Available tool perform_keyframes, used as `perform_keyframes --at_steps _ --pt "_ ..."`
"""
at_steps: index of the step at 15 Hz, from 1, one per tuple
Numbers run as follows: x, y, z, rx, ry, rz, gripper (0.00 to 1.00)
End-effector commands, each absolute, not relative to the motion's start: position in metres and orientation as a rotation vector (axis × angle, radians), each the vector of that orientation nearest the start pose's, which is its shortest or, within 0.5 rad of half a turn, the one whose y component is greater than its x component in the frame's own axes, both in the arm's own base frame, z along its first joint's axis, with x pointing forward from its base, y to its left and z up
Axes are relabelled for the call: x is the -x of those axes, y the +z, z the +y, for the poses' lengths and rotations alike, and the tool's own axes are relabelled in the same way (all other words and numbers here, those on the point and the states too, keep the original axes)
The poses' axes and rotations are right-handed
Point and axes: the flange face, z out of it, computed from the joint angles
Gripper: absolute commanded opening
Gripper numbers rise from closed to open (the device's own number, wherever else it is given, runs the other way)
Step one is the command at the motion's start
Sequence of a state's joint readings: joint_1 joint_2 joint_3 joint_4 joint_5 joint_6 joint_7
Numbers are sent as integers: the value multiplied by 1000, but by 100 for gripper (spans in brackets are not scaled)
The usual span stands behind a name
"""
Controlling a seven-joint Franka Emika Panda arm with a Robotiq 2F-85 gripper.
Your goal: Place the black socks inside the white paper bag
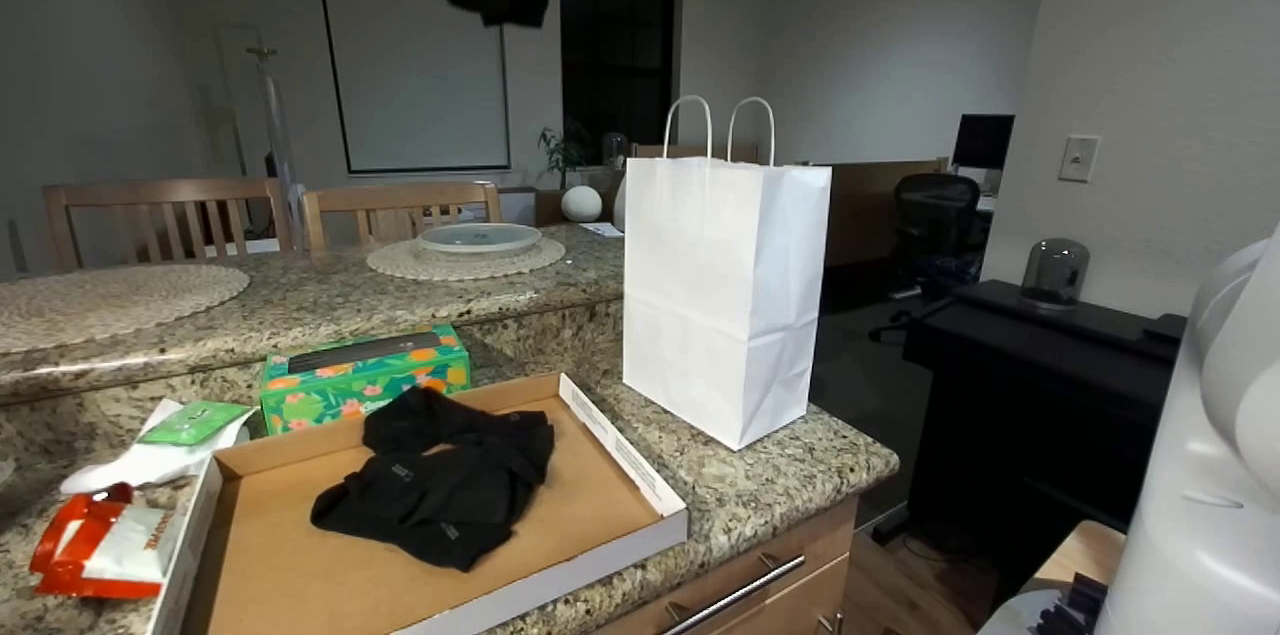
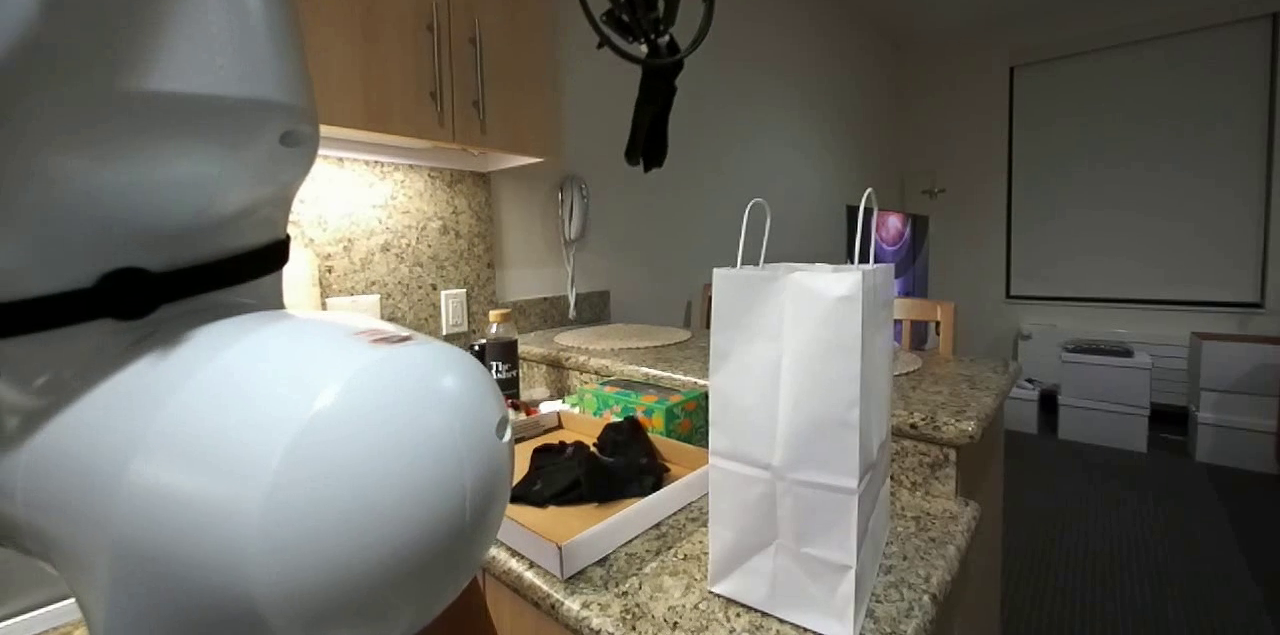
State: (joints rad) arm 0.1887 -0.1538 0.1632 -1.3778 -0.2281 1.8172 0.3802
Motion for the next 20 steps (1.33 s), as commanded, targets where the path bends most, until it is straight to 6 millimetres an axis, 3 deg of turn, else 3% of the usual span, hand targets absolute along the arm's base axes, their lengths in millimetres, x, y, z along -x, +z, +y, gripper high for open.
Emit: perform_keyframes --at_steps 1,2,5,8,13,20 --pt "-467 882 89 3001 -1028 205 1" --pt "-467 893 63 3001 -1033 251 1" --pt "-468 904 -1 3004 -1024 349 1" --pt "-481 887 -39 3024 -966 326 1" --pt "-506 843 -67 3117 -842 236 1" --pt "-514 770 -76 3251 -586 40 1"
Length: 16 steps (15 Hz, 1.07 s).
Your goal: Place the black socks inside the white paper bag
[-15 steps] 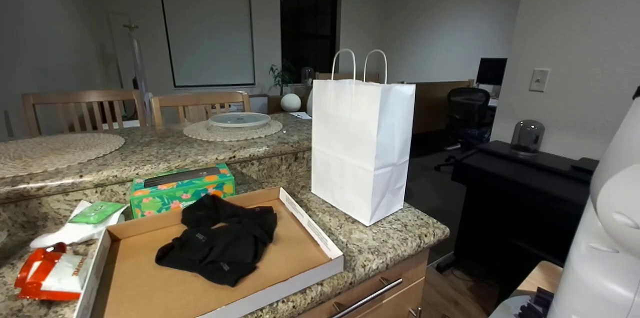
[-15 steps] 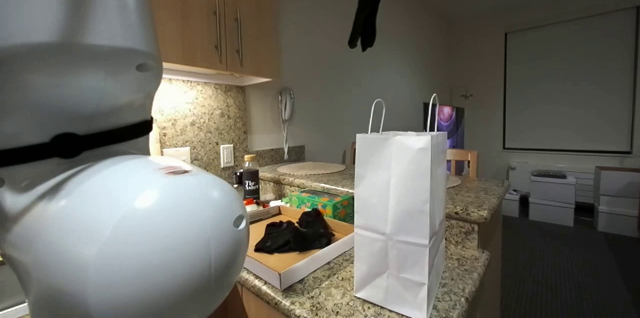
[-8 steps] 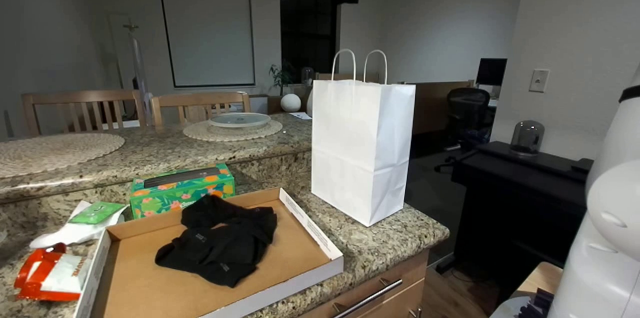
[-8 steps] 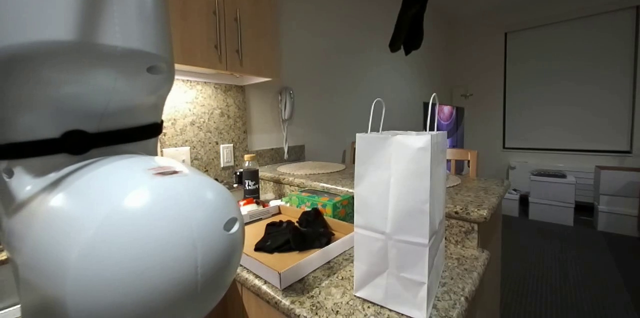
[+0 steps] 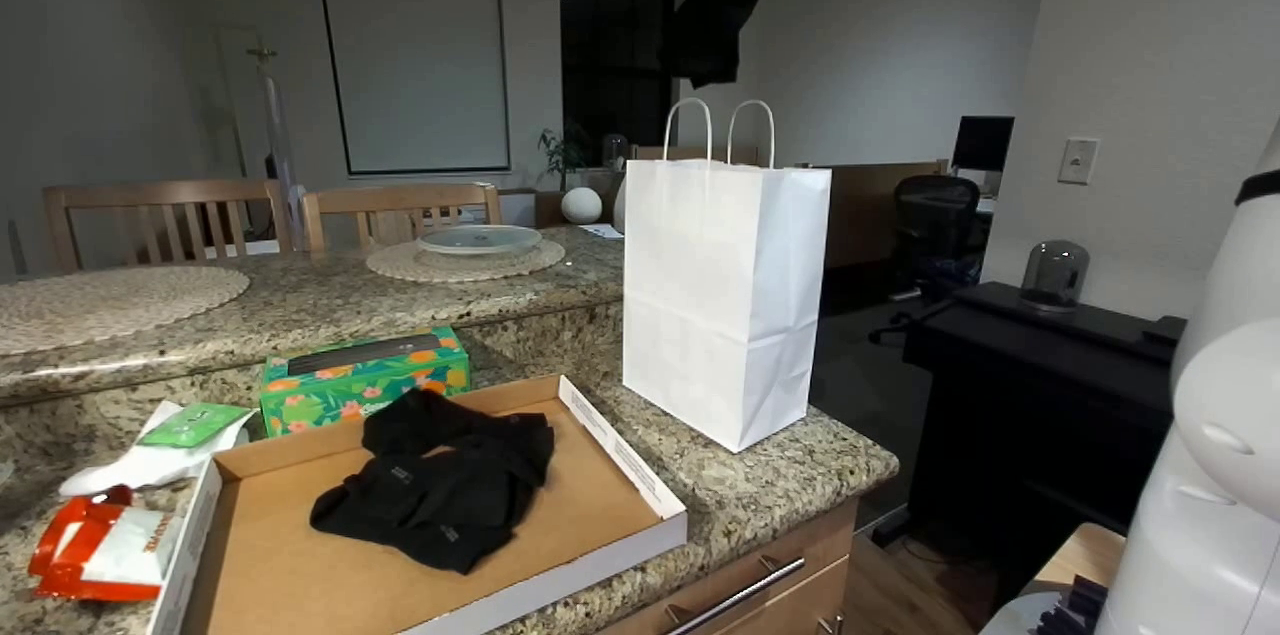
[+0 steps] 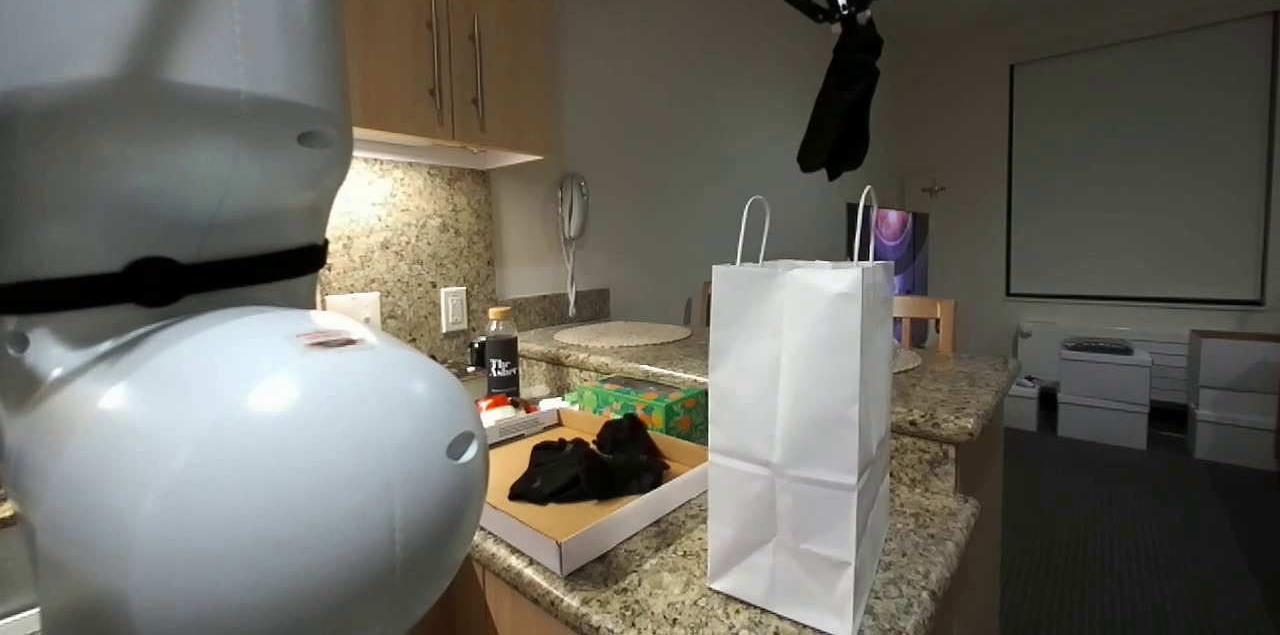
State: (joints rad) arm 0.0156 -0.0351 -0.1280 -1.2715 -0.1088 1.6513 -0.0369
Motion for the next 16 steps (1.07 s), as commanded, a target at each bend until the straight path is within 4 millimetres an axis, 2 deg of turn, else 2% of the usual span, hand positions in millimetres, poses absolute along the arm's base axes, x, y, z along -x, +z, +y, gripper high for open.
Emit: perform_keyframes --at_steps 1,5,9,10,11,13,16 --pt "-515 759 -76 3262 -544 16 1" --pt "-513 721 -70 3319 -389 -102 1" --pt "-508 700 -60 3355 -292 -204 1" --pt "-507 699 -55 3354 -282 -230 31" --pt "-506 700 -50 3355 -287 -249 32" --pt "-502 711 -39 3347 -339 -267 44" --pt "-496 745 -24 3329 -493 -215 63"
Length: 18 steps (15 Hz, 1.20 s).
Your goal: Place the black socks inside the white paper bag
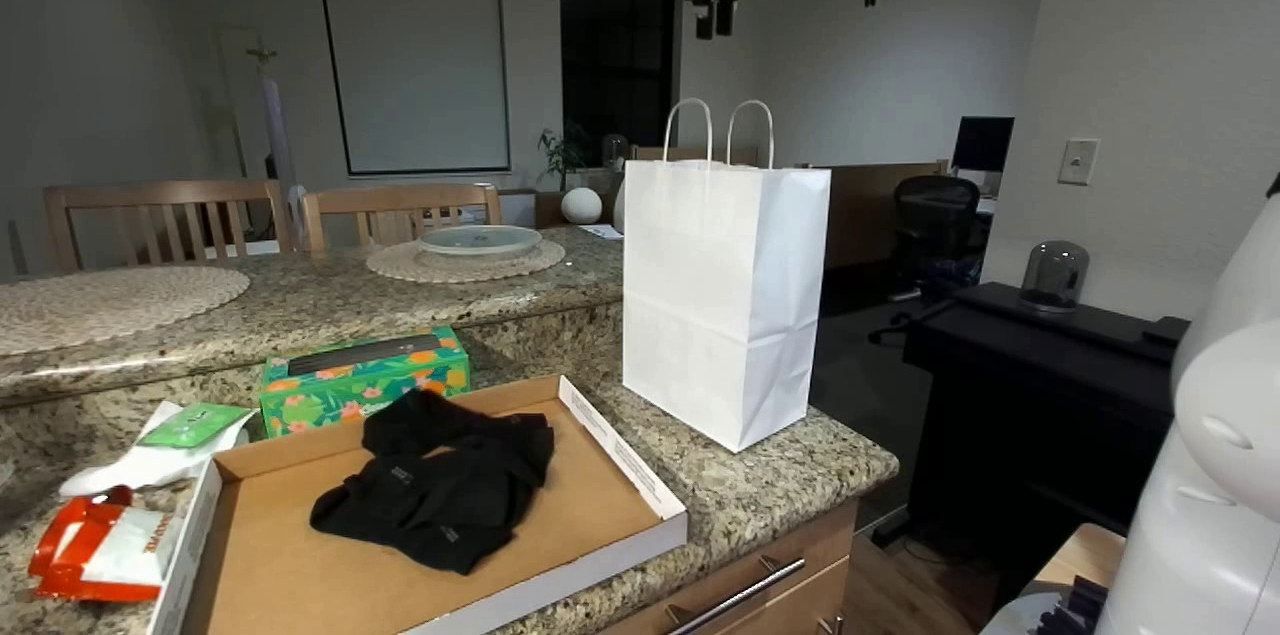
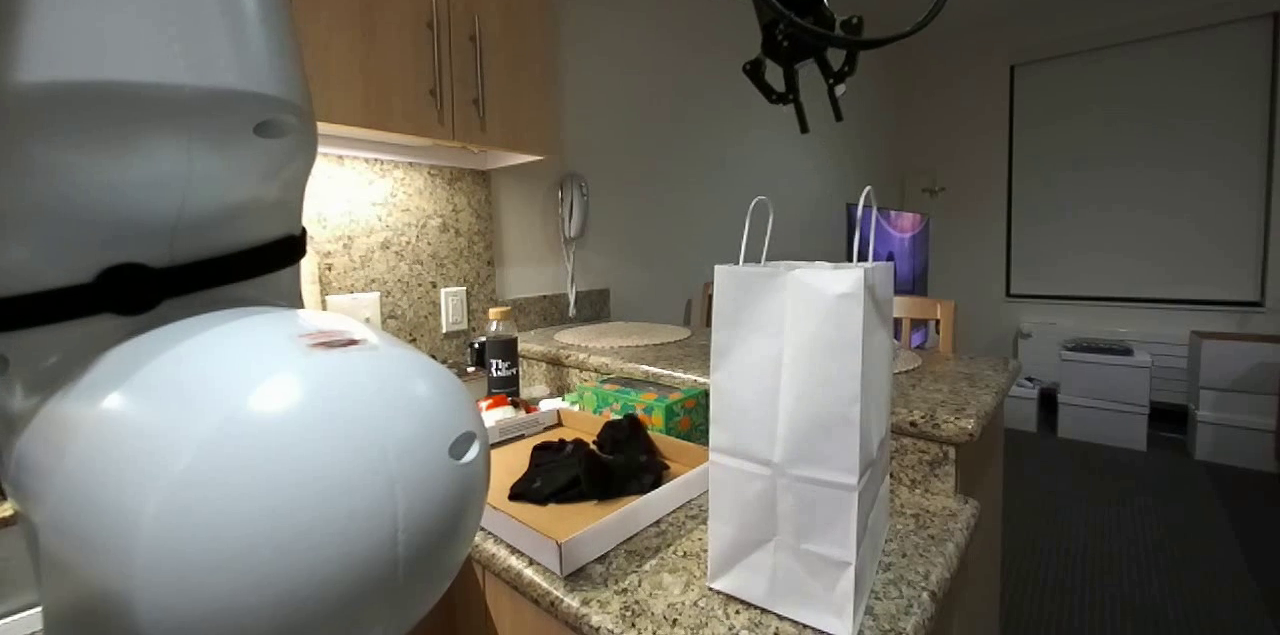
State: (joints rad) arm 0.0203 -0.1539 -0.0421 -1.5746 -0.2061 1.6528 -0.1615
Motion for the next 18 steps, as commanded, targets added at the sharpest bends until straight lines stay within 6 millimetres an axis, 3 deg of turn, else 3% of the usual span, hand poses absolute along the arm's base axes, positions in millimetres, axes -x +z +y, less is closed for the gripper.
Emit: perform_keyframes --at_steps 1,4,6,8,11,13,15,18 --pt "-488 767 -16 3297 -577 -210 69" --pt "-469 808 23 3238 -721 -315 89" --pt "-462 809 67 3222 -775 -449 100" --pt "-456 797 115 3188 -750 -620 100" --pt "-458 753 186 3094 -696 -830 100" --pt "-467 711 228 3081 -733 -896 100" --pt "-480 661 256 3057 -696 -931 100" --pt "-500 576 282 3038 -605 -940 100"
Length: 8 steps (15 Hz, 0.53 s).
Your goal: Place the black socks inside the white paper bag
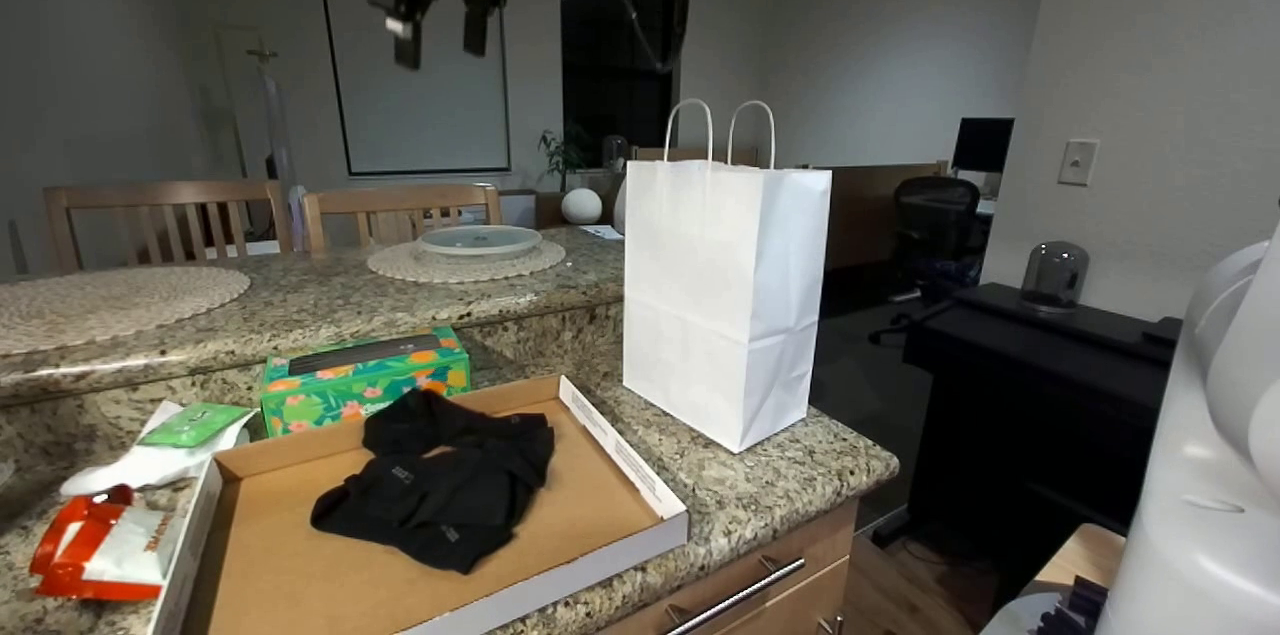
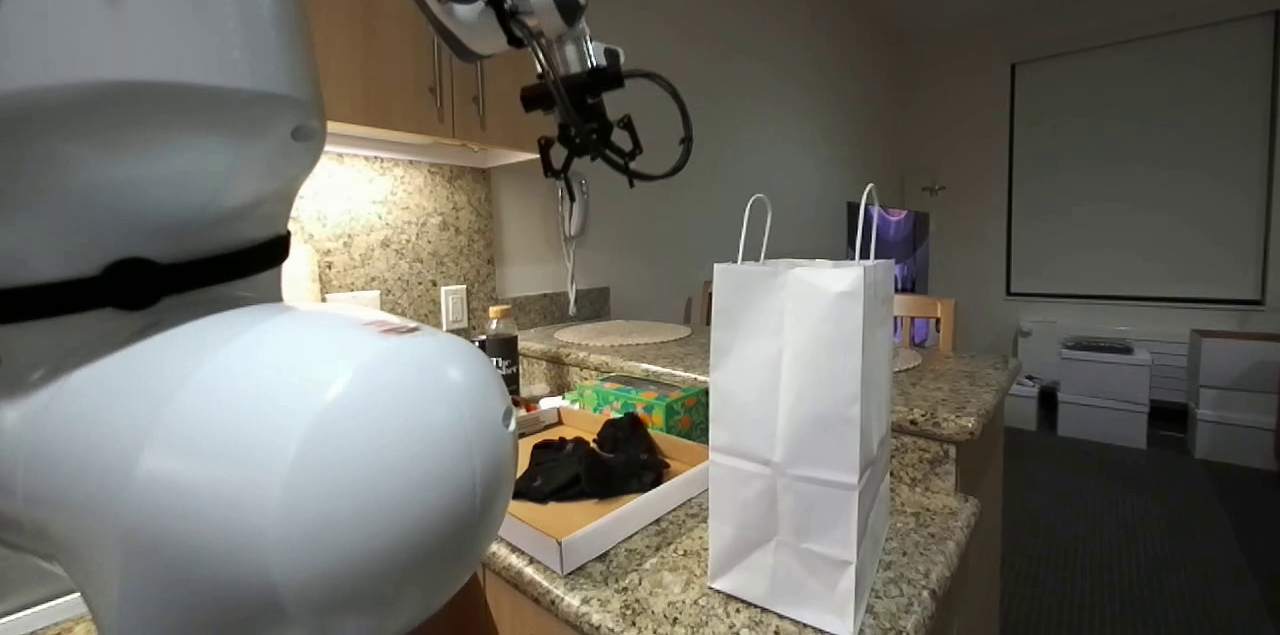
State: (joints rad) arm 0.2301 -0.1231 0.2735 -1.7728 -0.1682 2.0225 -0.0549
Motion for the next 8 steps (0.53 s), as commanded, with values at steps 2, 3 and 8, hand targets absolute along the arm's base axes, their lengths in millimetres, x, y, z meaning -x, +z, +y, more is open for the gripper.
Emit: perform_keyframes --at_steps 2,3,8 --pt "-512 516 288 3056 -544 -892 100" --pt "-518 487 288 3061 -524 -852 100" --pt "-522 334 288 3059 -272 -729 100"
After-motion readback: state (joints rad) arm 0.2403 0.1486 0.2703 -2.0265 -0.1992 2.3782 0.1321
